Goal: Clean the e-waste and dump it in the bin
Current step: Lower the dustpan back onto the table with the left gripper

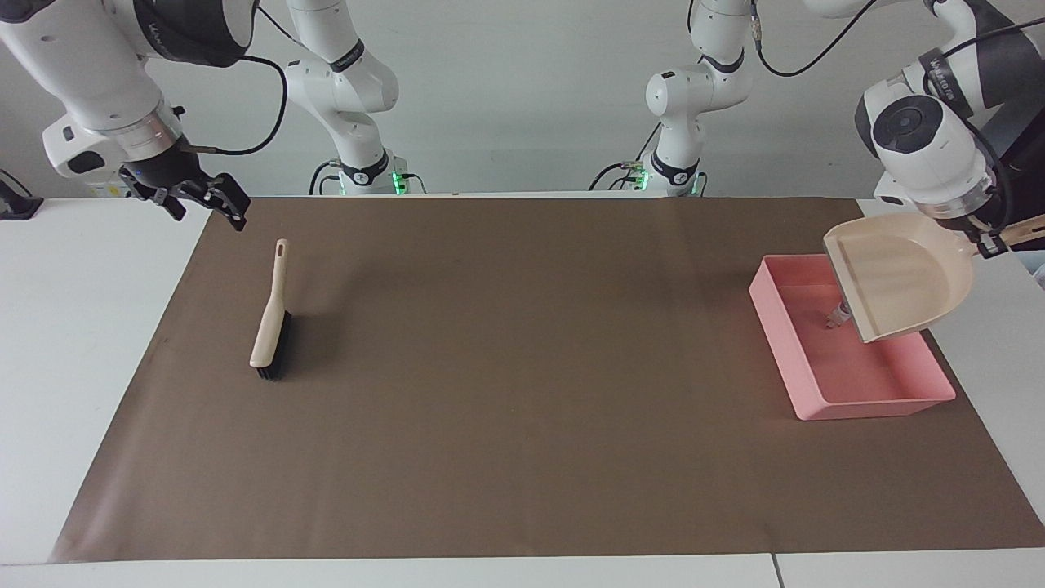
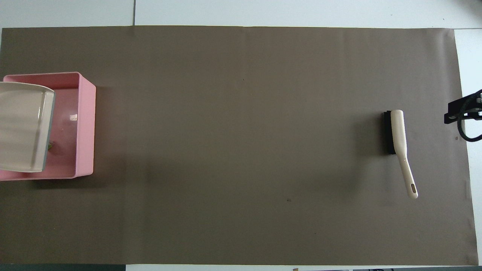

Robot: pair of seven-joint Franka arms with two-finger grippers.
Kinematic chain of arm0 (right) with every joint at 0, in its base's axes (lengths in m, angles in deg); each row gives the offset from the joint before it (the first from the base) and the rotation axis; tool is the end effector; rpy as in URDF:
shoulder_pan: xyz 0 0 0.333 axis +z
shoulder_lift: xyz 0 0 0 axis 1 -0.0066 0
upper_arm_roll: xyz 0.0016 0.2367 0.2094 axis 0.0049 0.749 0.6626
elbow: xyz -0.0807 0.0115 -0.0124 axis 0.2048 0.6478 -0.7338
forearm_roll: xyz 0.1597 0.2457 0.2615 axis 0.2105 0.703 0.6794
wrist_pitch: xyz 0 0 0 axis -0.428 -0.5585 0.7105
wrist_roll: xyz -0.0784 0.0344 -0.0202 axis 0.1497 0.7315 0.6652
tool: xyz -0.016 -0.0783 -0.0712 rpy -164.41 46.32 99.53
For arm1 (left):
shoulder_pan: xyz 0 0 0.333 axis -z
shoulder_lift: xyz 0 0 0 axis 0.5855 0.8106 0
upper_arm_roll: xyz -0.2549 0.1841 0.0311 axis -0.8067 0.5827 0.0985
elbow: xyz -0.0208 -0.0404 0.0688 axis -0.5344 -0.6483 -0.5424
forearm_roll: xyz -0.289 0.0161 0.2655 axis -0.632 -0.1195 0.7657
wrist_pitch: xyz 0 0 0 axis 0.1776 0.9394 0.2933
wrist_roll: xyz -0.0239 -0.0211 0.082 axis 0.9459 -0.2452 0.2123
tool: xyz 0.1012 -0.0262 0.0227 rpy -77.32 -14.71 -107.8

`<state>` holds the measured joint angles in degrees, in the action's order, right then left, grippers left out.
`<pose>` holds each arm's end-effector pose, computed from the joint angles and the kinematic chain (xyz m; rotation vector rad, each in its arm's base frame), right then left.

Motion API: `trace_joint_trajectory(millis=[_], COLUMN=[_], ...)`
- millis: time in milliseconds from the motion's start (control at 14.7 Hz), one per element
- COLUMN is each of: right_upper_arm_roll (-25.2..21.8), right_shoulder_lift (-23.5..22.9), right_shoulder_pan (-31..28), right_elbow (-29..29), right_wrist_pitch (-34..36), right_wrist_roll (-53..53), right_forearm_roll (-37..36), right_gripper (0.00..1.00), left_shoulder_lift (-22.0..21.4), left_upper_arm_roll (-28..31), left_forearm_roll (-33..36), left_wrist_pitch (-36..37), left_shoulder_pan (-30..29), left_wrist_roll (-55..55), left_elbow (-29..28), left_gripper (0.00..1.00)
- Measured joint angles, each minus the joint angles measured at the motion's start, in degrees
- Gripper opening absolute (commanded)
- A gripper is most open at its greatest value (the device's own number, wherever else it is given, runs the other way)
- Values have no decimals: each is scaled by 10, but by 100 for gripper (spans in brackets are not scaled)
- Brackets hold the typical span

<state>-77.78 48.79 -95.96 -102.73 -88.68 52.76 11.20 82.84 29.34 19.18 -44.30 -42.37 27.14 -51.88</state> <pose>0.5393 -0.0591 0.6149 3.0783 -0.2895 -0.1507 0.5584 0.0805 0.5195 -1.5818 1.8710 0.7127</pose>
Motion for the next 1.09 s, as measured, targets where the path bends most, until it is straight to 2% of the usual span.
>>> trace_joint_trajectory(millis=[204,543,951,1087], right_upper_arm_roll=[2,3,3,2], right_shoulder_lift=[0,0,0,0], right_shoulder_pan=[10,34,33,38], right_elbow=[6,14,14,14], right_wrist_pitch=[0,0,0,0], right_wrist_roll=[0,0,0,0], right_forearm_roll=[0,0,0,0], right_gripper=[99,99,99,99], left_shoulder_lift=[-11,-12,24,42], left_upper_arm_roll=[-1,-3,-4,-4], left_forearm_roll=[-77,-166,-203,-209], left_wrist_pitch=[1,2,3,3], left_shoulder_pan=[52,176,329,353], left_wrist_roll=[-14,-108,-278,-297], left_elbow=[-42,-85,-97,-97], left_gripper=[0,0,0,0])
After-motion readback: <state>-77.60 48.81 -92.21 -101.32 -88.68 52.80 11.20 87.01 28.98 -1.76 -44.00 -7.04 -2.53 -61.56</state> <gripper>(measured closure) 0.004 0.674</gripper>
